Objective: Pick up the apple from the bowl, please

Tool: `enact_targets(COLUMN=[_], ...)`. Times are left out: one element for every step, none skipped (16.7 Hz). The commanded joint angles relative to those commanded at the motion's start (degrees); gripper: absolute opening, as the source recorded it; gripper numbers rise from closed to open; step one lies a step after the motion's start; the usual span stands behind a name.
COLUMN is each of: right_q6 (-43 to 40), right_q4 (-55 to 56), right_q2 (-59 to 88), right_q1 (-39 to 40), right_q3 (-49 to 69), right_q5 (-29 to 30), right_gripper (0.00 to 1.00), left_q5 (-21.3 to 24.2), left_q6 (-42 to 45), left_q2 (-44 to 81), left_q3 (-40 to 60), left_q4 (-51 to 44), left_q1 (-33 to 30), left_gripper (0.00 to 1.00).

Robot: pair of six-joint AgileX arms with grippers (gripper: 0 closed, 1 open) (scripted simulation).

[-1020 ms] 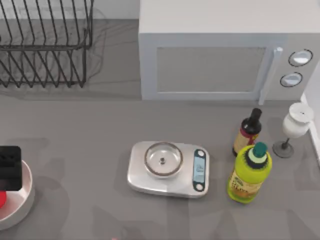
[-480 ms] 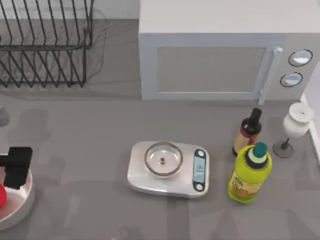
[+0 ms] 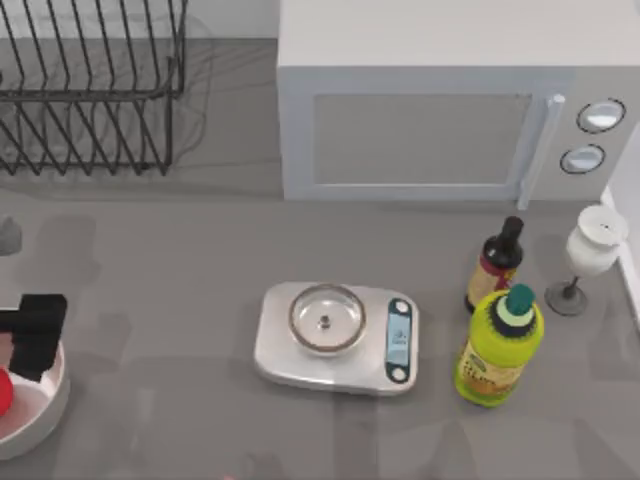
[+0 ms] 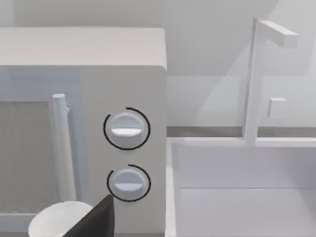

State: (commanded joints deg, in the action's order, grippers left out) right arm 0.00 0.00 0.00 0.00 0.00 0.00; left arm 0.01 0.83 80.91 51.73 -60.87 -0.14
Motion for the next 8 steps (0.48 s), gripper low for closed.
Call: enact_targets(right_q6=[0.00, 0.00, 0.00, 0.00, 0.00, 0.00, 0.00, 0.00], right_q4=[0.00, 0.00, 0.00, 0.00, 0.00, 0.00, 0.00, 0.00], right_q2=[0.00, 0.00, 0.00, 0.00, 0.00, 0.00, 0.00, 0.00], right_q1=[0.00, 0.00, 0.00, 0.00, 0.00, 0.00, 0.00, 0.00], right_q3=[0.00, 0.00, 0.00, 0.00, 0.00, 0.00, 0.00, 0.00], right_q5=[0.00, 0.00, 0.00, 0.00, 0.00, 0.00, 0.00, 0.00], right_gripper=[1.00, 1.00, 1.00, 1.00, 1.00, 1.00, 1.00, 1.00], left_q5=[0.00, 0.00, 0.00, 0.00, -0.01, -0.01, -0.01, -0.01], left_q6=[0.02, 0.06, 0.09, 0.13, 0.18, 0.22, 0.26, 0.29], left_q2=[0.61, 1.44, 2.43, 3.52, 4.62, 5.69, 6.68, 7.53], left_q3=[-0.90, -2.06, -3.41, -4.91, -6.47, -8.01, -9.42, -10.60], left_q4=[1.32, 3.27, 5.77, 8.70, 11.78, 14.66, 17.00, 18.75], left_q1=[0.01, 0.03, 0.05, 0.07, 0.09, 0.11, 0.13, 0.14], left_gripper=[1.00, 1.00, 1.00, 1.00, 1.00, 1.00, 1.00, 1.00])
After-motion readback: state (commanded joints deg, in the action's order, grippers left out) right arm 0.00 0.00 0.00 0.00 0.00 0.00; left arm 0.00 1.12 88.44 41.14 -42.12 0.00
